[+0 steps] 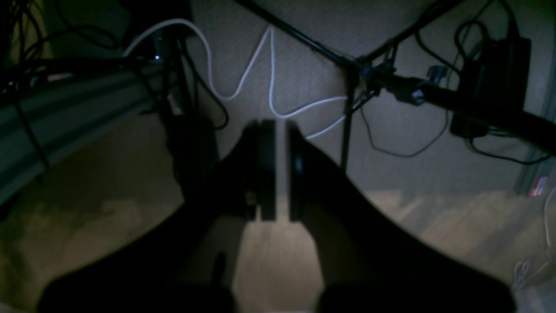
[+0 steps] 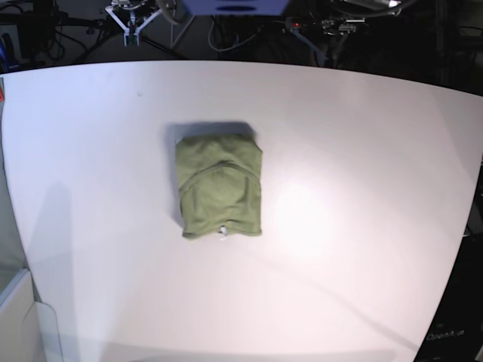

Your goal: Fold the T-shirt properly

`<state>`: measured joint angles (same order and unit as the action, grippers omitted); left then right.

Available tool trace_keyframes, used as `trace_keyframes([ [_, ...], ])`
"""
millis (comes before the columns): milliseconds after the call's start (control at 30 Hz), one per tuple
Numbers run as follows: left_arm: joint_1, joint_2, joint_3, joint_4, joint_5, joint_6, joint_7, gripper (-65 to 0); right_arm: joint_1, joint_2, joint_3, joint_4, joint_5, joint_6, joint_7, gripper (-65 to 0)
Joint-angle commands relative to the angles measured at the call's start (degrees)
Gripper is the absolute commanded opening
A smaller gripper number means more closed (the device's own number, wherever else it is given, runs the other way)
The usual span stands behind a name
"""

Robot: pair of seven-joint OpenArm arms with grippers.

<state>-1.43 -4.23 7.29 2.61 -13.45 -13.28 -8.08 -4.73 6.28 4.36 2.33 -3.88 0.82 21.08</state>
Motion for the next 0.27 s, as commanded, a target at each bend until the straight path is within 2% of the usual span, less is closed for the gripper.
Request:
trace_keyframes([
  [0, 0.1, -0.1, 0.1, 0.0, 0.3, -0.2, -0.2, -63.0, 0.3, 0.4, 0.1, 0.3, 0.2, -0.2, 0.9, -59.3],
  [233, 0.0, 0.0, 0.1, 0.0, 0.9, -0.3, -0.4, -63.0, -0.5, 0.4, 0.0, 0.2, 0.2, -0.1, 0.9, -59.3],
])
